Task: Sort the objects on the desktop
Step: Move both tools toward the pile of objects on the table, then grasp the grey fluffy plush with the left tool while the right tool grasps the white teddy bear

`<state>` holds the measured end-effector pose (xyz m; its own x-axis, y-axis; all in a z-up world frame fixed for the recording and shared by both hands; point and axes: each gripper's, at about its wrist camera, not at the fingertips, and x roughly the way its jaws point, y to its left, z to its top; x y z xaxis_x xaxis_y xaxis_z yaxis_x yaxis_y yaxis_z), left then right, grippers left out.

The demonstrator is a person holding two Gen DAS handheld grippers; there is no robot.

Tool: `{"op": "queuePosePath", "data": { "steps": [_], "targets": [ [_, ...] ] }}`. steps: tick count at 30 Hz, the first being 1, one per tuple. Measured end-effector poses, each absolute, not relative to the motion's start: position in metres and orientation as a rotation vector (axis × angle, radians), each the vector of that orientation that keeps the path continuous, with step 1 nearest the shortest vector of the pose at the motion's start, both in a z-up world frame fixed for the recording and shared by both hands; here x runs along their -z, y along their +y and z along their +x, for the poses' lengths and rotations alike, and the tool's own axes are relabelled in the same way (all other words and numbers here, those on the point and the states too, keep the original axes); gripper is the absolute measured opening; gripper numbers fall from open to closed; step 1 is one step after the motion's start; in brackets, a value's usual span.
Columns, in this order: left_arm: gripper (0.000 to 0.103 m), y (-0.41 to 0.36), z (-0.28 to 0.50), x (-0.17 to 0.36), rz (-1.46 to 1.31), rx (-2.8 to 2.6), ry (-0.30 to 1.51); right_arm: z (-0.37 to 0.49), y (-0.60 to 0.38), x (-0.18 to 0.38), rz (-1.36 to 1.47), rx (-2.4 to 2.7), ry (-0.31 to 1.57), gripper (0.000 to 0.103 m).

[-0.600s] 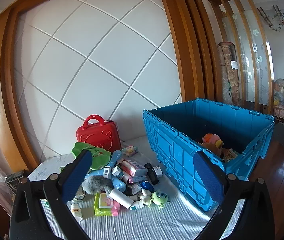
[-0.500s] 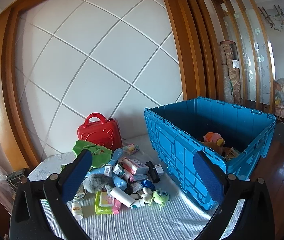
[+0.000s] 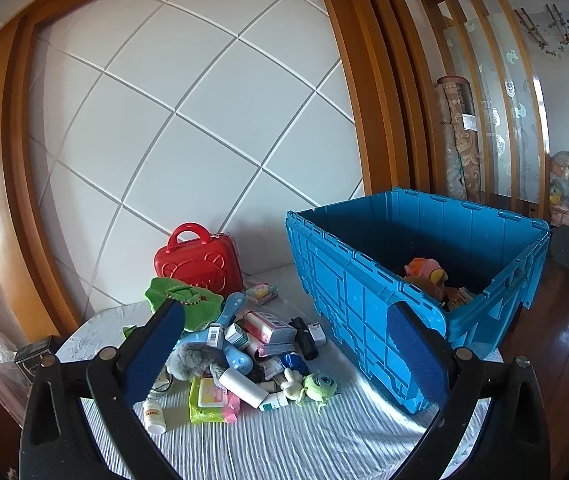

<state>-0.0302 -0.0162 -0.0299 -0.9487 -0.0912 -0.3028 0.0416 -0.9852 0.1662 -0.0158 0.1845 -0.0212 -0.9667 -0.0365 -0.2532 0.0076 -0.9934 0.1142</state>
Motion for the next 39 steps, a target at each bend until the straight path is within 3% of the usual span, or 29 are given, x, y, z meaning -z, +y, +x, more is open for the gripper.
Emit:
{"op": "queuePosePath", "data": {
  "steps": [10, 17, 29, 39],
  "targets": [
    [0.103, -0.039, -0.043, 0.061, 0.535, 3.043, -0.198, -0.03, 0.156, 0.034, 0.407, 3.021, -0.139, 0.103],
    [0.103, -0.112, -0.071, 0.111, 0.617, 2.982, -0.112, -0.068, 0.109, 0.054, 0.438, 2.949, -0.074, 0.103],
    [0.103, -0.278, -0.14, 0.188, 0.791, 2.858, -0.316, -0.207, -0.012, 0.15, 0.822, 2.763, 0.035, 0.103],
    [0.103, -0.31, -0.233, 0.239, 0.95, 3.016, -0.458, -0.27, -0.033, 0.226, 1.088, 2.742, 0.035, 0.103]
  ]
}}
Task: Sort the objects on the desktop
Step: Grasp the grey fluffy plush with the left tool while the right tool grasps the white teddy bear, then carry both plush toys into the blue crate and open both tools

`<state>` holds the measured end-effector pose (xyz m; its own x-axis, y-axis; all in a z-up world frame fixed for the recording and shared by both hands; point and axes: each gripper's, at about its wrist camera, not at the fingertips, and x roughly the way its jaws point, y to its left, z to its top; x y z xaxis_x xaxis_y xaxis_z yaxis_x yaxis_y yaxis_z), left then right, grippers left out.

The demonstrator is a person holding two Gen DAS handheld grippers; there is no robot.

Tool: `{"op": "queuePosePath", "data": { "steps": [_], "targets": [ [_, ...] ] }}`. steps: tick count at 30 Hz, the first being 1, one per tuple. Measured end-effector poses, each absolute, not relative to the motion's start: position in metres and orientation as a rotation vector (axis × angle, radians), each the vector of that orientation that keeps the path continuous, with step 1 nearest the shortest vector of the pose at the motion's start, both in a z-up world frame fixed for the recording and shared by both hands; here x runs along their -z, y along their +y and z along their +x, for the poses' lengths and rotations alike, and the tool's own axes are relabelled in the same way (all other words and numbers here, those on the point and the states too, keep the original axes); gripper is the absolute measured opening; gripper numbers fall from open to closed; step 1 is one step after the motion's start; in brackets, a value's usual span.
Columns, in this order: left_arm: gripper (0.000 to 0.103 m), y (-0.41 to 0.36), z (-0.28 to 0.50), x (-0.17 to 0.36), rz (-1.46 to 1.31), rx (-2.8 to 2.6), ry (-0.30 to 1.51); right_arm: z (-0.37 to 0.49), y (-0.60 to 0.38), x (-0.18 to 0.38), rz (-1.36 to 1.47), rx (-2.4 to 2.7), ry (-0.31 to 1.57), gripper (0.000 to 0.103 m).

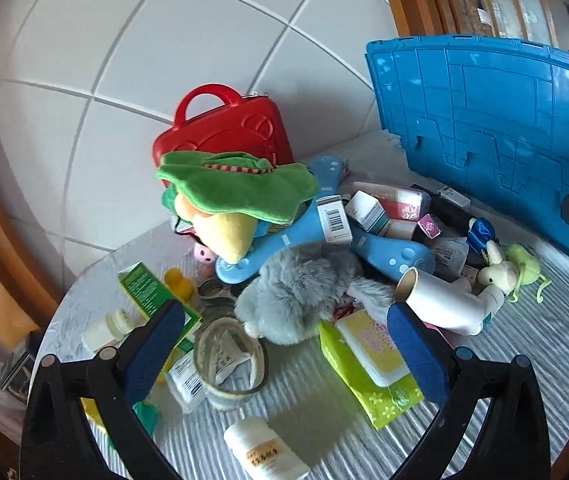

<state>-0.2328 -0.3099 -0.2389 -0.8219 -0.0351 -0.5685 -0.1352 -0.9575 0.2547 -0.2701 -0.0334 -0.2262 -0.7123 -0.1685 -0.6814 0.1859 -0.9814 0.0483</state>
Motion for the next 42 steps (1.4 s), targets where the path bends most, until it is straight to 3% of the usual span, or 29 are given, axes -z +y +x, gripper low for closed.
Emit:
{"op": "queuePosePath", "data": {
  "steps": [17, 19, 21, 23, 25, 27, 29, 30, 32, 35, 38, 42],
  "targets": [
    [0.103, -0.315, -0.364, 0.312, -1.006, -2.462, 0.671, -0.378, -0.011, 0.316, 1.35, 2.532, 0.004, 0.102],
    [0.101, -0.315, -0.372, 0.322, -1.056, -2.415, 0.652, -0.384, -0.011, 0.328, 1.401, 2.516, 0.018, 0.097],
    [0.099, -0.316, -0.375, 0.326, -1.076, -2.386, 0.608, -0.389, -0.014, 0.34, 1.454, 2.484, 0.05, 0.078],
    [0.099, -0.315, -0.375, 0.33, -1.094, -2.364, 0.584, -0.393, -0.018, 0.35, 1.496, 2.451, 0.065, 0.067],
    [0.099, -0.313, -0.377, 0.335, -1.131, -2.347, 0.577, -0.393, -0.021, 0.357, 1.501, 2.435, 0.068, 0.064],
    [0.099, -0.31, -0.378, 0.343, -1.173, -2.371, 0.591, -0.391, -0.027, 0.36, 1.498, 2.45, 0.139, 0.054],
    [0.092, -0.309, -0.381, 0.345, -1.206, -2.391, 0.562, -0.39, -0.026, 0.36, 1.489, 2.466, 0.15, 0.048],
    [0.086, -0.31, -0.383, 0.344, -1.218, -2.409, 0.546, -0.391, -0.023, 0.36, 1.494, 2.469, 0.125, 0.038],
    [0.063, -0.312, -0.384, 0.341, -1.228, -2.424, 0.485, -0.39, -0.015, 0.358, 1.489, 2.475, 0.048, 0.036],
    [0.044, -0.307, -0.378, 0.336, -1.218, -2.443, 0.553, -0.383, -0.015, 0.352, 1.463, 2.491, 0.074, 0.031],
    [0.033, -0.308, -0.372, 0.327, -1.199, -2.483, 0.539, -0.377, -0.018, 0.351, 1.452, 2.492, 0.082, 0.028],
    [0.03, -0.312, -0.359, 0.32, -1.176, -2.545, 0.487, -0.368, -0.019, 0.345, 1.418, 2.509, 0.086, 0.026]
  ]
}}
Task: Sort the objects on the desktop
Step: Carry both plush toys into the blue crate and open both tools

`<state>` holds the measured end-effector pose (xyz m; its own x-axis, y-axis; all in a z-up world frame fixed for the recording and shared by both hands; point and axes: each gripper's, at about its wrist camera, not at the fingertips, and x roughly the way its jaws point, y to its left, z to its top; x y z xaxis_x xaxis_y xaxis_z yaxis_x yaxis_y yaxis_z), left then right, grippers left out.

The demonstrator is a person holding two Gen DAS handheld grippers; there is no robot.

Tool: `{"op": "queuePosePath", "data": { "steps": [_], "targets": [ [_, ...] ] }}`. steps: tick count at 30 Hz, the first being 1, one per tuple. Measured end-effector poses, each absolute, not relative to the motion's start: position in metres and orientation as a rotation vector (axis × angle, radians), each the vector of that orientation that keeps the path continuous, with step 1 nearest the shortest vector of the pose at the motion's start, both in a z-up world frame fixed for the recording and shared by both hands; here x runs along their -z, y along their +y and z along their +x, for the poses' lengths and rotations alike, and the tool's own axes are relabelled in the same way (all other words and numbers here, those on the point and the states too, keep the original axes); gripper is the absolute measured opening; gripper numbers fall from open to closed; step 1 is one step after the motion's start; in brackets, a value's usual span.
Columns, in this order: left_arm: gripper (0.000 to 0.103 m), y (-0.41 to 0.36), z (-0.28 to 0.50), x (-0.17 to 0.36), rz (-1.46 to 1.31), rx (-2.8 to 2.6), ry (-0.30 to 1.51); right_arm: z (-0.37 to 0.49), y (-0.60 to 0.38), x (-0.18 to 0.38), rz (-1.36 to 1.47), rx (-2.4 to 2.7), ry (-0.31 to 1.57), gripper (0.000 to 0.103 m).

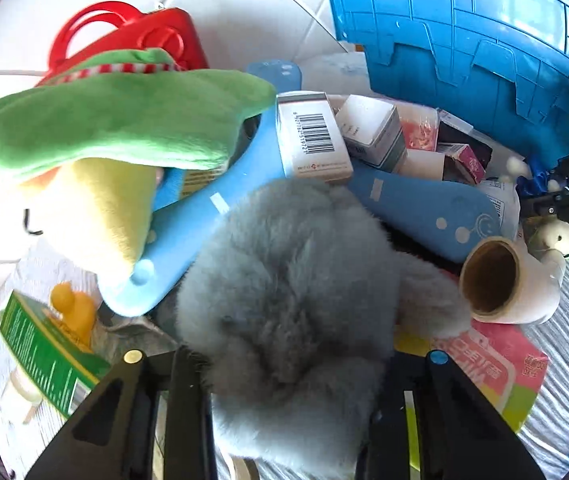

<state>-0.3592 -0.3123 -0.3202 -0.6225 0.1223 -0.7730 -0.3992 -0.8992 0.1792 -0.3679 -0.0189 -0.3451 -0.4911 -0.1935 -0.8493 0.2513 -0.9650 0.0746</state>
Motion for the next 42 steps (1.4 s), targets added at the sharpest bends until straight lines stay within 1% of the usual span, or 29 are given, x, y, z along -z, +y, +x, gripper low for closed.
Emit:
{"op": "queuePosePath", "data": {
  "steps": [5, 11, 16, 19, 26, 33, 38, 42],
  "targets": [
    [0.028, -0.312, -0.341, 0.315, -1.17, -2.604, 0.468, -0.361, -0.021, 0.334, 1.372, 2.53, 0.092, 0.026],
    [0.028, -0.313, -0.315, 0.287, -1.088, -2.652, 0.446, -0.357, -0.022, 0.308, 1.277, 2.553, 0.072, 0.026],
    [0.028, -0.308, -0.293, 0.257, -1.022, -2.683, 0.474, -0.344, -0.027, 0.269, 1.176, 2.573, 0.03, 0.026],
    [0.028, -0.305, -0.28, 0.234, -0.97, -2.701, 0.477, -0.333, -0.031, 0.242, 1.1, 2.602, 0.035, 0.026],
    [0.028, -0.292, -0.255, 0.168, -0.797, -2.701, 0.461, -0.295, -0.036, 0.172, 0.918, 2.681, 0.0, 0.026],
    [0.028, -0.239, -0.246, 0.082, -0.507, -2.638, 0.418, -0.237, -0.003, 0.086, 0.701, 2.825, -0.016, 0.026],
    [0.028, -0.175, -0.248, 0.027, -0.352, -2.588, 0.389, -0.196, 0.067, 0.034, 0.56, 2.928, -0.108, 0.026],
    [0.028, -0.115, -0.261, -0.003, -0.292, -2.553, 0.346, -0.187, 0.127, 0.005, 0.514, 3.006, -0.14, 0.026]
  ]
}}
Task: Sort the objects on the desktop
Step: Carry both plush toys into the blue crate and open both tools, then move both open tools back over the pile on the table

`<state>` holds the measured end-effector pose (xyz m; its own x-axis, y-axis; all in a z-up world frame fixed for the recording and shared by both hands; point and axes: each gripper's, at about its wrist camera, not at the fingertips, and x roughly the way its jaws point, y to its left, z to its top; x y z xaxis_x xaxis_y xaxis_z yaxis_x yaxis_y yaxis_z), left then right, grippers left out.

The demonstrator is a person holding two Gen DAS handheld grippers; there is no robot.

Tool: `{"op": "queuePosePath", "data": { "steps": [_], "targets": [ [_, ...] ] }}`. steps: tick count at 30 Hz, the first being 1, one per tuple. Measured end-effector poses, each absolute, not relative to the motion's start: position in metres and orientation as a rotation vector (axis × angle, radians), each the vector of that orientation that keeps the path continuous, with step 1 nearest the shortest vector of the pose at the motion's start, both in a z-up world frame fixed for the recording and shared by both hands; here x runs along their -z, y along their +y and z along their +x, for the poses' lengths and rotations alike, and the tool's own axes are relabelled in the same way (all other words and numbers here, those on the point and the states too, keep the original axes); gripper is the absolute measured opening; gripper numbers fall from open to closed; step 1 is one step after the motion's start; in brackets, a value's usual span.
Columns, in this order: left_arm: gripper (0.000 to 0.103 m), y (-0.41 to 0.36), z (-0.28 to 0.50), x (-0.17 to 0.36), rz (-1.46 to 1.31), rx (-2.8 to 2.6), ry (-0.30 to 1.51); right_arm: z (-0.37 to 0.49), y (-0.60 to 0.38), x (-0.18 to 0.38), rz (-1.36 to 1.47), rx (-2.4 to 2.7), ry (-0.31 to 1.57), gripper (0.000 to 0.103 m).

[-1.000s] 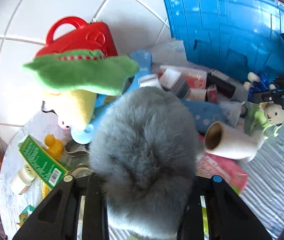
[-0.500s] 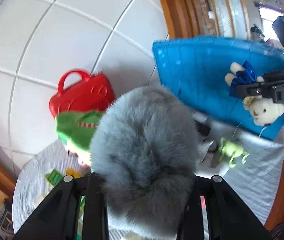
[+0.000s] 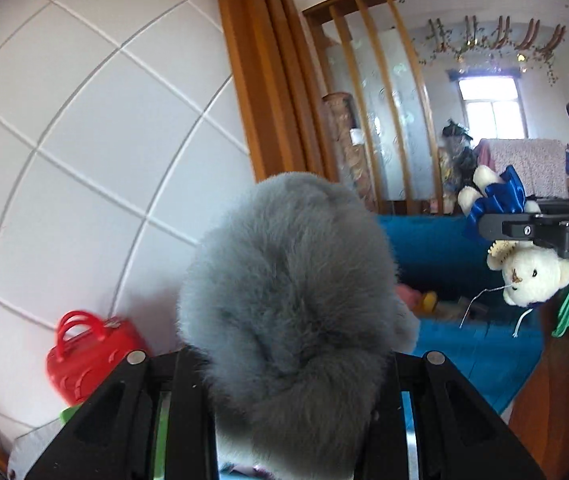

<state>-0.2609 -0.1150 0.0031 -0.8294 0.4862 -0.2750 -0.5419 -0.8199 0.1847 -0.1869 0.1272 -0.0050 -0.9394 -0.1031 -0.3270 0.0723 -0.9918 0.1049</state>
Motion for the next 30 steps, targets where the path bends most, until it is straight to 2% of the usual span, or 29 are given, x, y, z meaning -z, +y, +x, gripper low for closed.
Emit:
{"op": "queuePosePath", "data": {
  "steps": [4, 7, 9, 10, 11, 12, 13, 14, 17, 25, 30],
  "targets": [
    [0.028, -0.047, -0.294, -0.02, -0.324, -2.522, 0.321, -0.208, 0.186, -0.011, 0.522, 3.04, -0.178, 0.026],
    [0.033, 0.003, -0.32, -0.028, -0.358, -2.533, 0.335, -0.237, 0.23, -0.014, 0.581, 3.071, -0.24, 0.027],
    [0.046, 0.032, -0.334, -0.031, -0.404, -2.534, 0.349, -0.255, 0.253, -0.012, 0.664, 3.1, -0.25, 0.04],
    [0.059, 0.043, -0.338, -0.033, -0.41, -2.554, 0.363, -0.261, 0.264, -0.012, 0.675, 3.113, -0.259, 0.048],
    [0.072, 0.052, -0.341, -0.034, -0.394, -2.58, 0.372, -0.265, 0.272, -0.012, 0.672, 3.131, -0.266, 0.075],
    [0.077, 0.06, -0.341, -0.035, -0.376, -2.601, 0.375, -0.266, 0.281, -0.011, 0.659, 3.158, -0.271, 0.089],
    [0.087, 0.065, -0.344, -0.036, -0.37, -2.623, 0.374, -0.266, 0.287, -0.01, 0.641, 3.175, -0.278, 0.089],
    [0.091, 0.067, -0.348, -0.039, -0.368, -2.655, 0.361, -0.265, 0.293, -0.011, 0.615, 3.172, -0.304, 0.089],
    [0.091, 0.066, -0.346, -0.042, -0.367, -2.692, 0.299, -0.255, 0.302, -0.009, 0.554, 3.164, -0.343, 0.089],
    [0.093, 0.03, -0.316, -0.03, -0.299, -2.853, 0.258, -0.24, 0.275, -0.012, 0.401, 3.169, -0.19, 0.096],
    [0.093, 0.002, -0.3, -0.021, -0.324, -2.937, 0.229, -0.231, 0.248, -0.011, 0.359, 3.132, -0.134, 0.097]
  ]
}}
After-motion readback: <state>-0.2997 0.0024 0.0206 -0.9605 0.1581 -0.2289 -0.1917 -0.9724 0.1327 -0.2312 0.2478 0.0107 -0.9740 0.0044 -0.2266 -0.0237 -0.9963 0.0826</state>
